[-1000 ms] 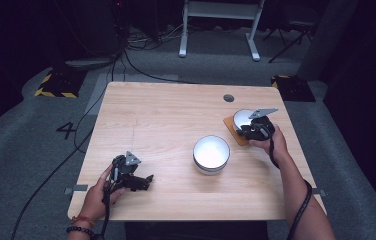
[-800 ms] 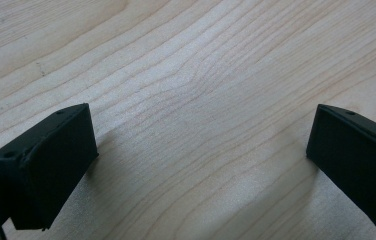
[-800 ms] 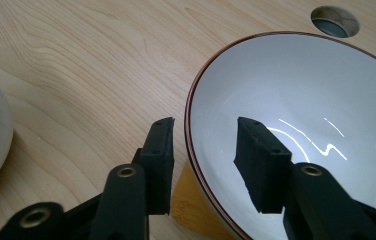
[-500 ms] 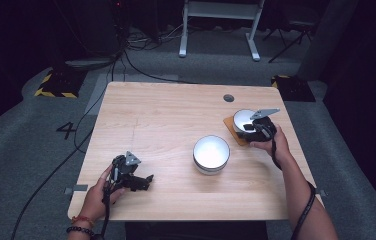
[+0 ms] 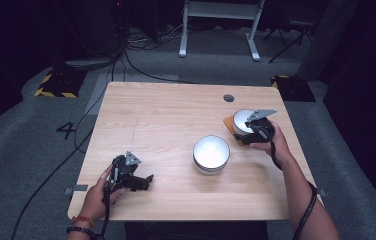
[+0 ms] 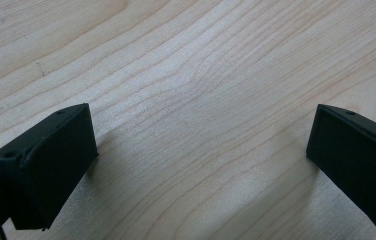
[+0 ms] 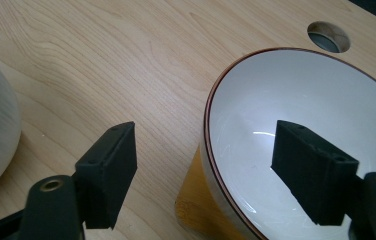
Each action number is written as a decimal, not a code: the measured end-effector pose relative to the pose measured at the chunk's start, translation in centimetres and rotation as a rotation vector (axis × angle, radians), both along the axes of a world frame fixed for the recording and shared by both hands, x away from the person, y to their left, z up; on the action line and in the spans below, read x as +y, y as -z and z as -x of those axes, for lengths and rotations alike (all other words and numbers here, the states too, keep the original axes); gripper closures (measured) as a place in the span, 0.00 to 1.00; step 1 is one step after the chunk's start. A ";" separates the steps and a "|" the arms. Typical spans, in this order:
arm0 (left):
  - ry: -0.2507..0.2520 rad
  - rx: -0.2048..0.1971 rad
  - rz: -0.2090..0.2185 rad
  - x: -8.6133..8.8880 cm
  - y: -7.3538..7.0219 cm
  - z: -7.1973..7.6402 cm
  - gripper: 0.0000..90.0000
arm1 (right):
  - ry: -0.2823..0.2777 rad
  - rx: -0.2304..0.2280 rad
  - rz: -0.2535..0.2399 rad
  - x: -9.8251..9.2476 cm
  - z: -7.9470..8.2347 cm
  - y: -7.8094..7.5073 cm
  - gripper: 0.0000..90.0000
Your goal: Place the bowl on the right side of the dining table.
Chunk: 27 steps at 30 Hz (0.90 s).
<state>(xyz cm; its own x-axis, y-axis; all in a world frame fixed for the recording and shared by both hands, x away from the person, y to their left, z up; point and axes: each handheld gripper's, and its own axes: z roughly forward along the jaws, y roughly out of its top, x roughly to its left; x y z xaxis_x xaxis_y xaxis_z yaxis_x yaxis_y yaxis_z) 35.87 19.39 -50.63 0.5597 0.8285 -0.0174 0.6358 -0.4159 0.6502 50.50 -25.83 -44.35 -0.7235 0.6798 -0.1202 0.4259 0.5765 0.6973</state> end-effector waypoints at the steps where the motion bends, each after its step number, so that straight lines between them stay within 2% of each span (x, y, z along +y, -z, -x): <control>1: 0.002 0.001 -0.001 0.0 0.0 0.0 0.00 | -0.004 -0.005 0.005 0.0 0.1 -0.1 0.28; 5: 0.002 0.001 -0.001 0.0 0.0 0.0 0.00 | -0.002 -0.011 0.007 0.1 0.4 -0.5 0.27; 10: 0.002 0.001 -0.002 0.0 0.0 0.0 0.00 | -0.013 -0.018 0.046 0.4 0.8 -0.9 0.27; 12: 0.001 0.001 0.000 0.0 0.0 0.0 0.00 | -0.007 -0.010 0.037 0.5 0.9 -0.9 0.27; 14: 0.004 0.004 0.000 0.0 0.0 0.0 0.00 | -0.010 -0.022 0.061 0.5 1.1 -1.2 0.27; 19: 0.002 0.001 -0.002 0.0 0.0 0.0 0.00 | -0.015 -0.017 0.057 0.7 1.6 -1.6 0.28; 21: 0.004 0.004 0.003 0.0 0.0 0.0 0.00 | -0.017 -0.024 0.070 0.6 1.7 -1.7 0.28; 22: 0.004 0.004 0.003 0.0 0.0 0.0 0.00 | 0.000 -0.016 0.063 0.8 1.9 -1.7 0.28; 24: 0.002 0.001 -0.002 0.0 0.0 0.0 0.00 | -0.024 -0.028 0.074 0.6 2.0 -1.8 0.28; 27: 0.002 0.000 -0.002 0.0 0.0 0.0 0.00 | -0.015 -0.031 0.072 0.6 2.2 -1.9 0.28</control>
<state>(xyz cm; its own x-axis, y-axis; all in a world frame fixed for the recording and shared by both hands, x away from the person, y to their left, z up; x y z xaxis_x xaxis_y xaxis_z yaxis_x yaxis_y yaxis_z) 35.88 19.40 -50.63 0.5610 0.8276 -0.0159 0.6354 -0.4182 0.6492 48.35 -25.18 -42.47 -0.7285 0.6579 -0.1908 0.3962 0.6319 0.6661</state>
